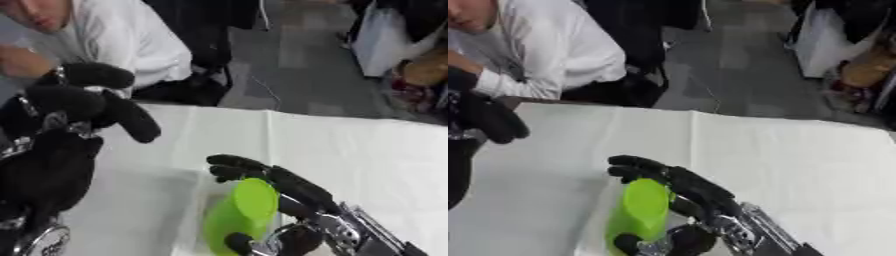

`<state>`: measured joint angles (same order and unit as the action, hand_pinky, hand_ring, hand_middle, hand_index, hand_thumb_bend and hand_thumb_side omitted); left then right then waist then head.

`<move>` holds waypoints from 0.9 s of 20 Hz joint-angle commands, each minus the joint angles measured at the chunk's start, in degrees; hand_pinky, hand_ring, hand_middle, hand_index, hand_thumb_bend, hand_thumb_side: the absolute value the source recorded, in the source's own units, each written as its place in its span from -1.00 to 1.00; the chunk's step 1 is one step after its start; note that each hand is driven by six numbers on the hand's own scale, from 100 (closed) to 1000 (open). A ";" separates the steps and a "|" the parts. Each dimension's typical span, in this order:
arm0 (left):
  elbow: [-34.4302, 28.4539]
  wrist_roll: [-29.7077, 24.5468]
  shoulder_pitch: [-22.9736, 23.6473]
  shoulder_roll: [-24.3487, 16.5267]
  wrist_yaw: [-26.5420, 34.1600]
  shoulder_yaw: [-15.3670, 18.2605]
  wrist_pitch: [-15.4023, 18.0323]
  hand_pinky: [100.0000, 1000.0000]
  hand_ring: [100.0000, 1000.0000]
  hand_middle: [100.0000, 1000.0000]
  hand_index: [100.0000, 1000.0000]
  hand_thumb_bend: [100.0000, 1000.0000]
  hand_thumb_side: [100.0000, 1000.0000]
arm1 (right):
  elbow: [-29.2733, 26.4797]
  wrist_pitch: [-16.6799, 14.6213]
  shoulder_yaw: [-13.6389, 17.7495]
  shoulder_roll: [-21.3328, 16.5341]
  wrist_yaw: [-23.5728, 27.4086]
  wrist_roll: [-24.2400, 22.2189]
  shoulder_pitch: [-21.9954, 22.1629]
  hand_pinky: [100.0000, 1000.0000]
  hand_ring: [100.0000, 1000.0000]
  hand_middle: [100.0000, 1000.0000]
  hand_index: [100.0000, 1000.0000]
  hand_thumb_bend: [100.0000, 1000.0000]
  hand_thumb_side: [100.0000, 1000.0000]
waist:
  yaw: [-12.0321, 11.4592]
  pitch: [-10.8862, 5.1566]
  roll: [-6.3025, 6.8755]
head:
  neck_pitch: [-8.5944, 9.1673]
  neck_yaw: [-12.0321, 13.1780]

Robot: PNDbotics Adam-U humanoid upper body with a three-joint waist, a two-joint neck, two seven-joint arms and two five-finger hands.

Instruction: Pick up objects on the table and place them in the box.

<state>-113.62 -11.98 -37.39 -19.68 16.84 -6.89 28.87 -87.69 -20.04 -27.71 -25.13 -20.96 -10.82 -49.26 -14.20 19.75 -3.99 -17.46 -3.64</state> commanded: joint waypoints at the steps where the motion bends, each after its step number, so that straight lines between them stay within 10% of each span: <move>1: -0.97 -0.19 -0.89 -0.73 0.22 0.33 0.08 0.03 -0.04 0.49 0.52 -0.77 0.79 | 0.01 -0.53 0.78 -0.05 -0.37 -0.17 -0.43 0.65 0.63 1.00 1.00 -0.36 0.79 | 0.11 -1.12 0.30 | 0.19 -0.05; 11: -0.97 -0.20 -0.97 -0.72 0.27 0.34 0.11 0.03 -0.04 0.49 0.52 -0.77 0.79 | 1.55 -0.97 1.13 -0.04 5.07 2.56 -0.61 0.71 0.63 1.00 1.00 -0.85 1.00 | 0.13 -1.07 0.30 | 0.21 0.22; 16: -0.97 -0.18 -0.95 -0.76 0.29 0.35 0.07 0.03 -0.04 0.49 0.52 -0.77 0.79 | 1.03 -1.26 1.04 -0.28 4.87 2.81 -0.62 0.69 0.61 1.00 1.00 -0.66 1.00 | 0.26 -1.11 0.33 | 0.28 0.33; 17: -0.97 -0.19 -0.93 -0.77 0.29 0.35 0.07 0.03 -0.04 0.49 0.52 -0.77 0.79 | 0.75 -1.61 0.96 -0.39 4.36 2.50 -0.64 0.67 0.60 1.00 1.00 -0.29 0.86 | 0.28 -1.11 0.33 | 0.30 0.35; 18: -0.97 -0.20 -0.91 -0.79 0.29 0.34 0.08 0.03 -0.04 0.49 0.52 -0.77 0.79 | 0.38 -1.97 0.97 -0.57 3.27 2.00 -0.73 0.62 0.55 1.00 1.00 -0.02 0.02 | 0.32 -1.13 0.34 | 0.30 0.38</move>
<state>-113.62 -11.99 -37.40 -19.68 16.85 -6.89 28.88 -86.07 -21.61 -27.34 -24.72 -17.09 -8.58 -49.23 -13.94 19.75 -3.99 -17.46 -3.54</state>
